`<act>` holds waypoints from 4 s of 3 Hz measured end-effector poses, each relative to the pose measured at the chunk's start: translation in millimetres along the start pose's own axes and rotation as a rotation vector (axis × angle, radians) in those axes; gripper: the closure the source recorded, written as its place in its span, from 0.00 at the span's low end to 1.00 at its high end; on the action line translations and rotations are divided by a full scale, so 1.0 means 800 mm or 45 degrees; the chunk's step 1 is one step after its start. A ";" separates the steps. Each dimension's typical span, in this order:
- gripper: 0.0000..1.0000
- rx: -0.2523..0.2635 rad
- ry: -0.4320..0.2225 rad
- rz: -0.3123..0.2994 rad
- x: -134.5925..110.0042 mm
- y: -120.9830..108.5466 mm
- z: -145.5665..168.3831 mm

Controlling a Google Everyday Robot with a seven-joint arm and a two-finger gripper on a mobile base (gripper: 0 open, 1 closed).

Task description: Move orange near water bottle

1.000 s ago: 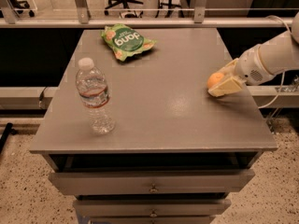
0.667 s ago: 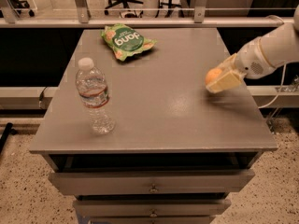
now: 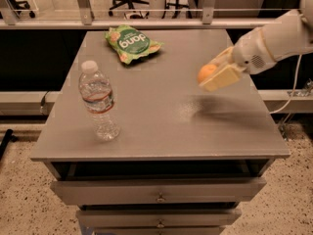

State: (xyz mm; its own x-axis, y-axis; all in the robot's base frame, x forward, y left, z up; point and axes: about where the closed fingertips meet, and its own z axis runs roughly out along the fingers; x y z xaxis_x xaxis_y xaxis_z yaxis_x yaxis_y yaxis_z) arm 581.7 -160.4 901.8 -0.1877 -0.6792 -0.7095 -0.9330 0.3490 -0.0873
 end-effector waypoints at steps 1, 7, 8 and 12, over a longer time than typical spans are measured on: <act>1.00 -0.159 -0.044 -0.089 -0.037 0.037 0.060; 0.68 -0.618 -0.180 -0.199 -0.119 0.172 0.188; 0.44 -0.630 -0.173 -0.200 -0.114 0.172 0.195; 0.00 -0.576 -0.155 -0.204 -0.102 0.144 0.185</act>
Offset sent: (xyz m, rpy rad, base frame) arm -0.0454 0.2003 -0.0437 0.1643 0.1282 0.4423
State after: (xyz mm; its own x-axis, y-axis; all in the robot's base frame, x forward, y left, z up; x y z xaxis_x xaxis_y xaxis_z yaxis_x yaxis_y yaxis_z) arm 535.3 30.6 845.8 -0.0186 -0.6115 -0.7911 -0.9920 -0.0874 0.0909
